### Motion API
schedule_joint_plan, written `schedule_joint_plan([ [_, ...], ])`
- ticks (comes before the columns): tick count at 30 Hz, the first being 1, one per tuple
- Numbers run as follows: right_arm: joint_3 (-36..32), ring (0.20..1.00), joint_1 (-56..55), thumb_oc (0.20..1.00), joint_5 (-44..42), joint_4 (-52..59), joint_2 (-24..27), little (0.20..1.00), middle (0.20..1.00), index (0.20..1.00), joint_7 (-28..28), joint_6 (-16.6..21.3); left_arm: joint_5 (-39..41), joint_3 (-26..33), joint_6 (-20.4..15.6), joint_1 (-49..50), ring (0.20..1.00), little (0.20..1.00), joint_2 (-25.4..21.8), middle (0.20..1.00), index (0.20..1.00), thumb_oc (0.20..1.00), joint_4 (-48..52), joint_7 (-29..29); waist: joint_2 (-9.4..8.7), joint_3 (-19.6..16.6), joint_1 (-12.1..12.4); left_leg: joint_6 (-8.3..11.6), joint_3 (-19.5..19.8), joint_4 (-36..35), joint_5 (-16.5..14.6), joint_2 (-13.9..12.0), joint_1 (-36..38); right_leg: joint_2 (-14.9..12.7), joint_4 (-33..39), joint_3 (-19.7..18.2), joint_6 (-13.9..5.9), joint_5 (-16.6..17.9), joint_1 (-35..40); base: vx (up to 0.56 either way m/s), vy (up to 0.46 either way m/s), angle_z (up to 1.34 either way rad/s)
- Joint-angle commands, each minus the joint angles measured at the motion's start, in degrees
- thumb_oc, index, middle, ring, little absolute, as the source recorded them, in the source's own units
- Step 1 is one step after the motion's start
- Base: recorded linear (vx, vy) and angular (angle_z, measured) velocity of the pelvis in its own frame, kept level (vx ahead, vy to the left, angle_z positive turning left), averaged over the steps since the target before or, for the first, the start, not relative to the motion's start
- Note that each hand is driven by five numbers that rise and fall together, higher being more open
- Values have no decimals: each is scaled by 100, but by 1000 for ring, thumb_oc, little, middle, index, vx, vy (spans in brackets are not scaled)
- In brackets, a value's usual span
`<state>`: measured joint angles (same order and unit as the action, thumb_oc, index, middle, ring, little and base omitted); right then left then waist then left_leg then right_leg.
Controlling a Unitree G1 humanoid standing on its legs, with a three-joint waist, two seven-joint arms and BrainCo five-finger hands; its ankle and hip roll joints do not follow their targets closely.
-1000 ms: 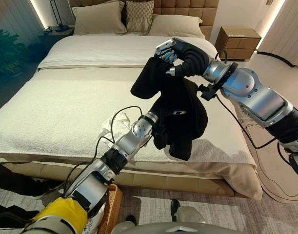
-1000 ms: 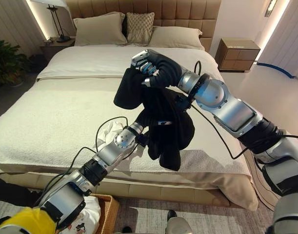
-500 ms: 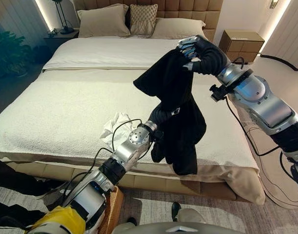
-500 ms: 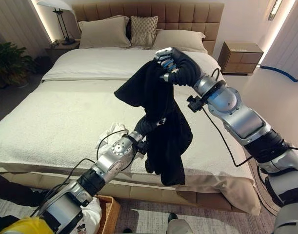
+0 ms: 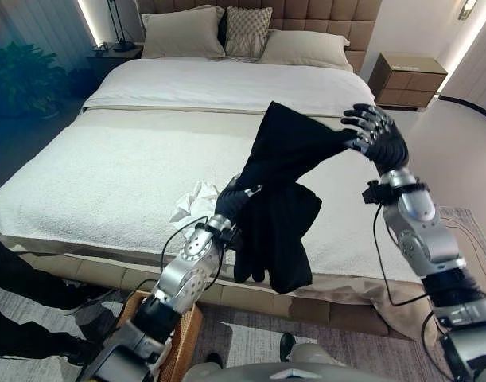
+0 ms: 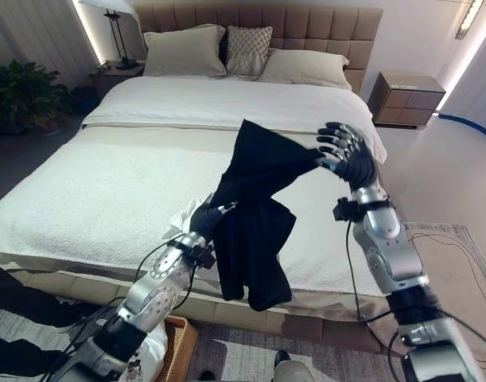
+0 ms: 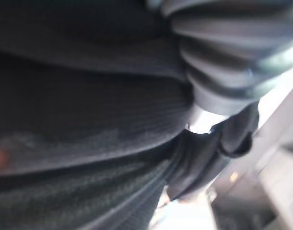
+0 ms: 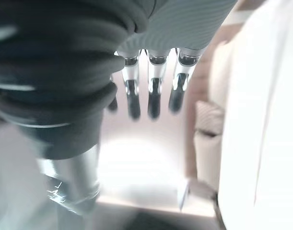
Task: Pick up clothes into the bucket
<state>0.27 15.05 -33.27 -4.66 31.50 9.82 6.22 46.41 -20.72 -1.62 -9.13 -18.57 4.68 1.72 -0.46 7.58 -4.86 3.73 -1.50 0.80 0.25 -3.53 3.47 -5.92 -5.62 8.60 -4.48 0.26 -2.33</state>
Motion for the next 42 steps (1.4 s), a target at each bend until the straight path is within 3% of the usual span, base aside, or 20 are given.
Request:
schedule_joint_plan([
  [1, -849, 1000, -11, 1000, 276, -245, 127, 1000, 1000, 1000, 202, 295, 310, 886, -581, -11, 200, 200, -371, 200, 200, 200, 856, -81, -262, -80, 114, 23, -20, 693, -477, 193, -393, -340, 266, 281, -351, -213, 491, -2, -8, 4],
  [5, -1107, 1000, -1125, 1000, 521, -821, -606, 1000, 1000, 1000, 70, 167, 400, 1622, -792, 196, 200, 200, -450, 200, 200, 200, 1578, -162, -210, 11, 134, 24, 84, 689, -465, 236, -441, -328, 220, 338, -306, -274, 484, 5, -8, 7],
  [13, -999, 1000, -1825, 1000, 1183, -2677, -933, 1000, 1000, 1000, -152, -137, 422, 2585, -1185, 327, 200, 200, -874, 200, 200, 200, 2168, -142, -137, 115, 216, 59, 311, 702, -420, 305, -552, -362, 71, 506, -264, -375, 436, -1, -11, 17],
  [16, -829, 1000, -2095, 1000, 1540, -3950, -1098, 1000, 1000, 1000, -252, -275, 212, 3346, -1420, 601, 200, 200, -1313, 200, 200, 200, 2193, 37, -62, 198, 357, 92, 511, 752, -424, 357, -618, -394, -4, 667, -241, -445, 454, 4, -2, 25],
  [18, -845, 1000, -2107, 1000, 1518, -4010, -1127, 1000, 1000, 1000, -278, -273, 227, 3448, -1459, 655, 200, 200, -1304, 200, 200, 200, 2203, 57, -66, 193, 358, 90, 551, 739, -383, 383, -662, -406, 0, 710, -241, -430, 433, -1, 1, 28],
  [21, -661, 1000, -2145, 1000, 1679, -5144, -1241, 1000, 1000, 1000, -405, -371, -24, 4131, -1658, 917, 200, 200, -1755, 200, 200, 200, 2065, 237, -21, 237, 542, 116, 739, 766, -350, 447, -752, -436, -9, 911, -234, -445, 459, -1, -4, 27],
  [27, -537, 1000, -2108, 1000, 1725, -5987, -1343, 1000, 1000, 1000, -502, -443, -190, 4734, -1816, 1200, 200, 200, -2042, 200, 200, 200, 1837, 460, 7, 297, 755, 141, 1016, 808, -308, 511, -893, -468, 25, 1168, -235, -468, 504, -6, -5, 33],
  [33, -432, 1000, -2114, 1000, 1710, -5959, -1420, 1000, 1000, 1000, -526, -419, -240, 4689, -1799, 1297, 200, 200, -1811, 200, 200, 200, 1655, 539, -30, 357, 829, 146, 1192, 855, -288, 566, -988, -491, 21, 1297, -220, -495, 536, -10, 3, 28],
  [38, -402, 1000, -2029, 1000, 1691, -5874, -1426, 1000, 1000, 1000, -495, -407, -263, 4119, -1445, 1627, 200, 200, -1355, 200, 200, 200, 1224, 321, -66, 493, 837, 126, 1267, 925, -284, 596, -1084, -523, -45, 1319, -204, -496, 471, -21, 11, 5],
  [42, -404, 1000, -2009, 1000, 1692, -5779, -1394, 1000, 1000, 1000, -471, -403, -537, 3954, -1235, 1918, 200, 200, -1249, 200, 200, 200, 936, 309, -72, 583, 836, 114, 1286, 984, -282, 595, -1168, -538, -95, 1300, -200, -493, 393, -45, 20, 3],
])
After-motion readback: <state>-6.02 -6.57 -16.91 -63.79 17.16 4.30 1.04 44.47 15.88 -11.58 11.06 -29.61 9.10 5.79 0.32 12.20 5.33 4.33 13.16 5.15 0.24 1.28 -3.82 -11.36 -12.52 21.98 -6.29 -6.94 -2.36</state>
